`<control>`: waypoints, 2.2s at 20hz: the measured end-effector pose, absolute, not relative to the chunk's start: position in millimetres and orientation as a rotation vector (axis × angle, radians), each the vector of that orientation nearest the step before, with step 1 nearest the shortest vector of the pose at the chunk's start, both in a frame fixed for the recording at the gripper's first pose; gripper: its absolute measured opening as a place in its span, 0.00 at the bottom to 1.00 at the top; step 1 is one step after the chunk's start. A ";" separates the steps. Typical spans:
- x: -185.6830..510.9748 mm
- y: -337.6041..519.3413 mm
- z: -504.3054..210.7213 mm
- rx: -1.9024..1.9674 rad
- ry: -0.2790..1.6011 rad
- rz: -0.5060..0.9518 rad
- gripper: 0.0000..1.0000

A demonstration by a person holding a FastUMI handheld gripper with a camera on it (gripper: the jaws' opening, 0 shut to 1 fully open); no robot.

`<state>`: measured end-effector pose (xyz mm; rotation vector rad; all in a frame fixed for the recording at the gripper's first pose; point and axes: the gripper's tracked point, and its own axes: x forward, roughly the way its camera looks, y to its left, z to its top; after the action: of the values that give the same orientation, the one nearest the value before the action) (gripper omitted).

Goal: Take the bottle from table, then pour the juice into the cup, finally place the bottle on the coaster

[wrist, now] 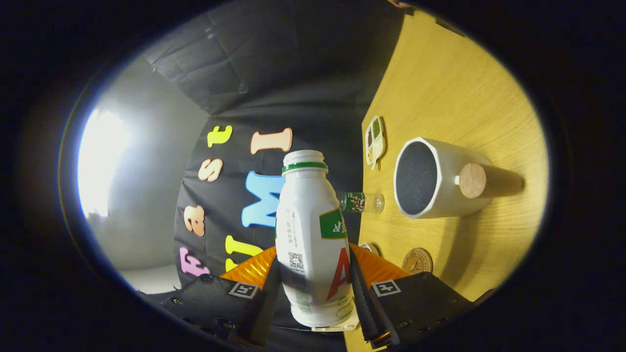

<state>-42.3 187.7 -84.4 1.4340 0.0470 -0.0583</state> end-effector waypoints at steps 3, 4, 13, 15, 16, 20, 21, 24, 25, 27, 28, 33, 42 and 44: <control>-40.8 198.3 -85.0 1.210 0.045 -0.003 0.69; -38.7 202.0 -86.9 1.119 0.046 0.014 0.69; -10.3 246.8 -130.5 0.338 0.166 0.051 0.69; -2.6 252.8 -140.1 0.212 0.191 0.044 0.70; 1.9 256.6 -143.0 0.148 0.197 0.044 0.70; 23.2 278.0 -149.3 -0.042 0.198 0.082 0.70; 27.9 282.3 -152.7 -0.061 0.198 0.093 0.70; 31.7 287.8 -166.6 -0.052 0.218 0.115 0.70; 35.0 285.7 -172.0 -0.039 0.227 0.119 0.70; 36.6 283.8 -174.2 -0.003 0.229 0.123 0.70; 35.7 282.0 -175.9 0.016 0.236 0.123 0.70; 24.8 271.5 -177.9 0.101 0.260 0.123 0.73; 15.2 269.4 -158.8 0.100 0.240 0.126 0.89; 16.4 266.7 -143.1 0.118 0.208 0.129 0.89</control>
<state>16.4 266.7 -143.1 0.1178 0.2085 0.1291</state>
